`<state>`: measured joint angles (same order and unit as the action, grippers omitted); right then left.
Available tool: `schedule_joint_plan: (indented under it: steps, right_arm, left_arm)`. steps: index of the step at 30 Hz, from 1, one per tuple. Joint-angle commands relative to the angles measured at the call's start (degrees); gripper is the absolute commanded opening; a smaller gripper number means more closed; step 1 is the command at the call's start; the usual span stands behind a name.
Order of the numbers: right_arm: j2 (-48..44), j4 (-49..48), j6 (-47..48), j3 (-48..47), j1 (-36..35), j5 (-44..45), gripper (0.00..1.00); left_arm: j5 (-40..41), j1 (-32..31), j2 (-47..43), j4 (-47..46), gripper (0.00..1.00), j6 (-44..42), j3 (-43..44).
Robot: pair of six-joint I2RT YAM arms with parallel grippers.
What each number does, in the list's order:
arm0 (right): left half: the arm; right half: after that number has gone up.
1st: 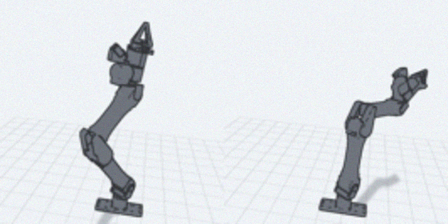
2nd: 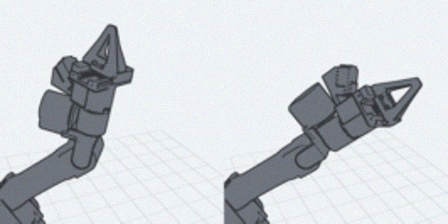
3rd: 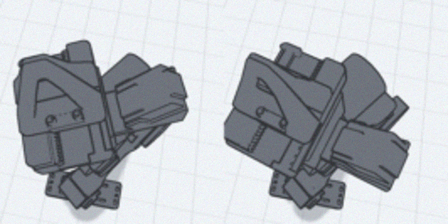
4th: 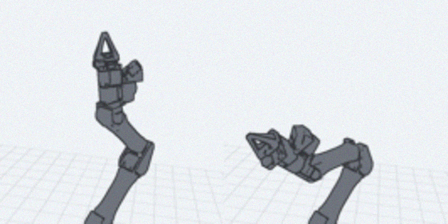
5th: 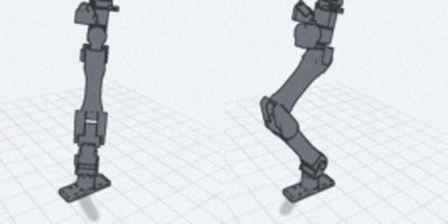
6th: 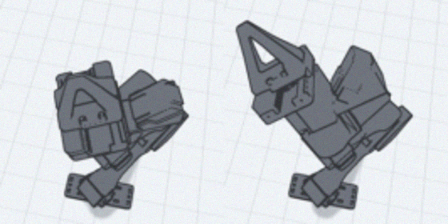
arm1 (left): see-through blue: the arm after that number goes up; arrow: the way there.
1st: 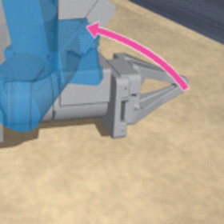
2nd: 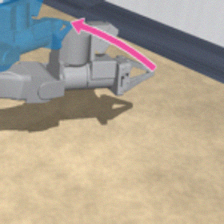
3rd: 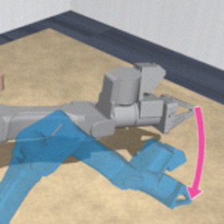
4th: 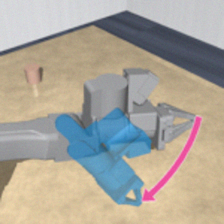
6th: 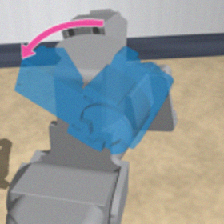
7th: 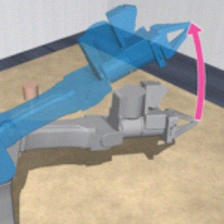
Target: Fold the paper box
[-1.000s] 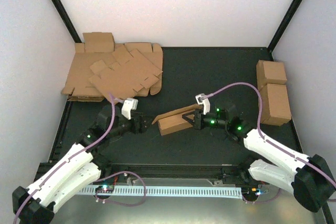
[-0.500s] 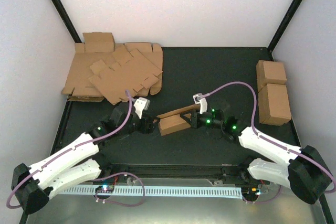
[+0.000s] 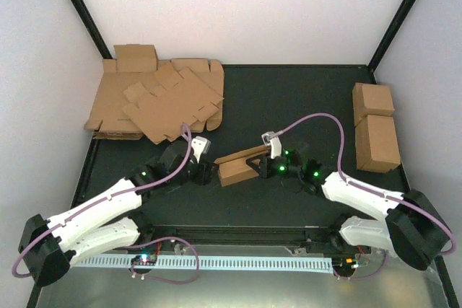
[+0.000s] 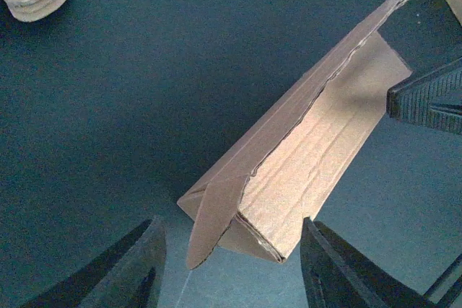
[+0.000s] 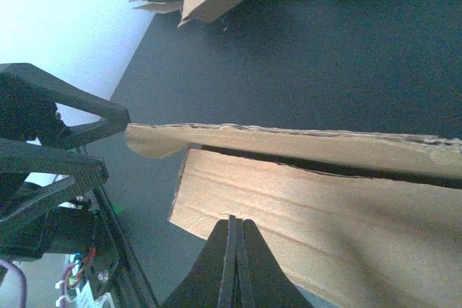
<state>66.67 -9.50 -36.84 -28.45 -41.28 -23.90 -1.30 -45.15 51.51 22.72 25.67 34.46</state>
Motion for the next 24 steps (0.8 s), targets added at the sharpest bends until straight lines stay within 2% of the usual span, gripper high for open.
schedule_joint_plan:
  steps: [1,14,24]
  right_arm:
    - [1.31,-1.23,1.19,-0.19,-1.12,2.76,0.02]
    - [6.03,1.46,-0.27,-2.92,-2.75,10.45,0.02]
    - [7.28,-0.49,-1.25,-2.23,-3.83,10.80,0.02]
  left_arm:
    - [1.50,-0.77,1.44,0.83,0.51,-0.71,3.08]
    - [5.51,-1.94,6.83,4.51,0.37,3.42,5.97]
    - [7.26,-2.55,12.98,10.63,0.26,8.55,9.20]
